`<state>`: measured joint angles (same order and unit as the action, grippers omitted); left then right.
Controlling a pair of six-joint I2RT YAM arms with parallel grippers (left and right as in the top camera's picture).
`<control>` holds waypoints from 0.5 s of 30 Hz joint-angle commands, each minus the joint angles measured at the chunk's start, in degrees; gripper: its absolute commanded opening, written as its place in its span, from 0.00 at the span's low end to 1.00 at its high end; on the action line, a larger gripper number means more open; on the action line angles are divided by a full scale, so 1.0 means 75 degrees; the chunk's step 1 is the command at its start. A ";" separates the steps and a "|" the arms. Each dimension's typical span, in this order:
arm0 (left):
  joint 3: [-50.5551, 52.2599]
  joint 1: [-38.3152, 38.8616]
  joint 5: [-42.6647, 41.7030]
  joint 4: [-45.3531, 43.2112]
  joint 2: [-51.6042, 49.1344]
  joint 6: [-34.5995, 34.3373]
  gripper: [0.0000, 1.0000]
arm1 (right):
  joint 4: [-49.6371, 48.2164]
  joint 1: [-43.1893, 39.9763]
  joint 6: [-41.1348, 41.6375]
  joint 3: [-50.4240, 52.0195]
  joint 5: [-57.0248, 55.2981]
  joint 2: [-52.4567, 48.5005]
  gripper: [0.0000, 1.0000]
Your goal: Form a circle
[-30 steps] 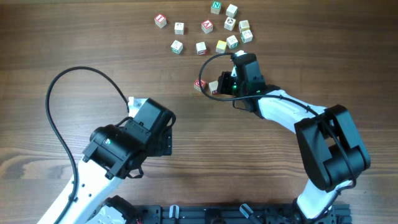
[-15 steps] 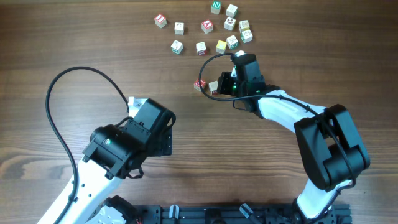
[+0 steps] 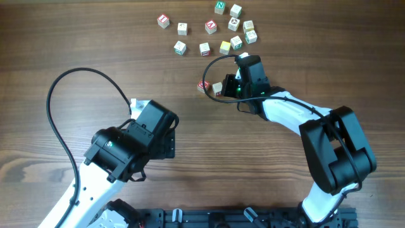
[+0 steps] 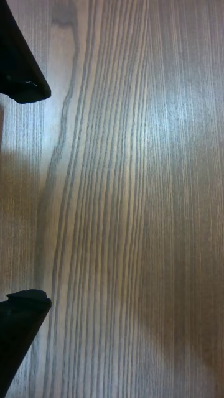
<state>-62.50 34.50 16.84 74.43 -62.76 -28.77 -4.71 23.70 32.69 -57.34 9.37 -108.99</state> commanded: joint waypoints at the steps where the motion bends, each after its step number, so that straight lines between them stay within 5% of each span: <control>1: 0.0035 -0.0035 0.0099 -0.0003 0.0052 -0.0015 1.00 | -0.0023 0.0032 0.0070 0.0093 -0.0128 -0.0300 0.04; 15: 0.0032 -0.0035 0.0099 -0.0003 0.0052 -0.0017 1.00 | -0.0134 0.0032 0.0038 0.0093 -0.0003 -0.0321 0.04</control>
<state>-62.50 34.50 16.84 74.43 -62.76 -28.77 -5.21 23.70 32.91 -57.34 9.15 -110.32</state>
